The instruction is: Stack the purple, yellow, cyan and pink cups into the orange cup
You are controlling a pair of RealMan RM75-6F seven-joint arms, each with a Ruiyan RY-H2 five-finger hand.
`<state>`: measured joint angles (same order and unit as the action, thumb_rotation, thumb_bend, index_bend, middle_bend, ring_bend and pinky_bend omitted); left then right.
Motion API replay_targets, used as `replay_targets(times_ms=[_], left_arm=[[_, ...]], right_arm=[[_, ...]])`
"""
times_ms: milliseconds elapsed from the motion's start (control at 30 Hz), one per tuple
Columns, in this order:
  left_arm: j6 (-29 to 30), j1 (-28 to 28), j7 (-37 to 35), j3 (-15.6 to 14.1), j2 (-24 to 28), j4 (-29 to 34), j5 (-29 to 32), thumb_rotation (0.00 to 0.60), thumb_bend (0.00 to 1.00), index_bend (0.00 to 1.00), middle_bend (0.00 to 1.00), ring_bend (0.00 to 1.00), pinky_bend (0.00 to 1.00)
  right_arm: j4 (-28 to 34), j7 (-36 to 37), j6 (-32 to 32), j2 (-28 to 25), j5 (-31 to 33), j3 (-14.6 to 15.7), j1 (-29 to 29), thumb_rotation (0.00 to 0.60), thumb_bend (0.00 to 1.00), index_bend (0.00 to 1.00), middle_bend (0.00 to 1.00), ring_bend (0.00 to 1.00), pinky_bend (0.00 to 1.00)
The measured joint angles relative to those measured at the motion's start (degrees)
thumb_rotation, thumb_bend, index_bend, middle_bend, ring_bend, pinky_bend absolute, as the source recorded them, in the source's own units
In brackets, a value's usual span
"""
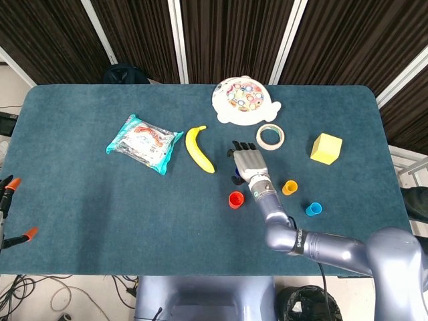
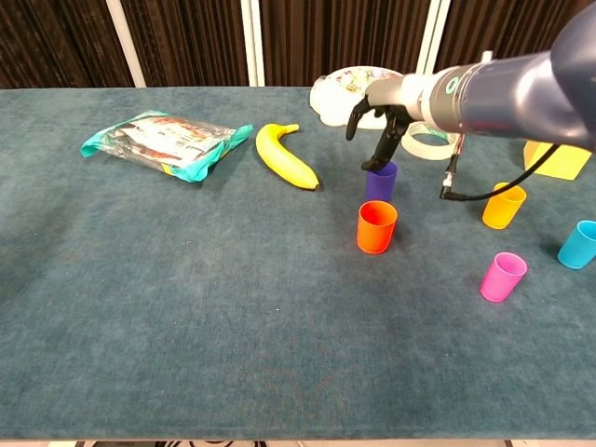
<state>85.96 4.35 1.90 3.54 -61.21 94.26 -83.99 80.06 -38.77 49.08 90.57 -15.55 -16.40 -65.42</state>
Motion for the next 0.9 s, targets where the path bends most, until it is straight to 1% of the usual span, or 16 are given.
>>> replay_targets(times_ms=[333, 467, 633, 900], left_arm=[[0.0, 0.0, 0.2, 0.0, -0.1, -0.1, 0.1, 0.6, 0.0, 0.0, 0.0, 0.0, 0.04], [-0.2, 0.1, 0.6, -0.2, -0.3, -0.1, -0.2, 0.6, 0.0, 0.0, 0.0, 0.0, 0.04], [-0.1, 0.1, 1.0, -0.3, -0.5, 0.0, -0.3, 0.6, 0.0, 0.0, 0.0, 0.0, 0.04], [-0.7, 0.3, 1.6, -0.6, -0.7, 0.0, -0.5, 0.6, 0.0, 0.0, 0.0, 0.0, 0.04]], right_arm=[[-1.5, -2.2, -0.2, 0.4, 4.1, 1.8, -1.1, 0.6, 0.41, 0.27, 0.0, 0.0, 0.0], [-2.1, -2.5, -0.4, 0.2, 5.1, 2.2, -1.2, 0.6, 0.41, 0.29, 0.0, 0.0, 0.0], [-3.1, -2.3, -0.7, 0.4, 5.2, 2.7, -1.2, 0.6, 0.41, 0.32, 0.0, 0.0, 0.0], [-3.8, -1.1, -0.7, 0.7, 4.0, 2.5, -1.0, 0.6, 0.41, 0.35, 0.0, 0.0, 0.0]])
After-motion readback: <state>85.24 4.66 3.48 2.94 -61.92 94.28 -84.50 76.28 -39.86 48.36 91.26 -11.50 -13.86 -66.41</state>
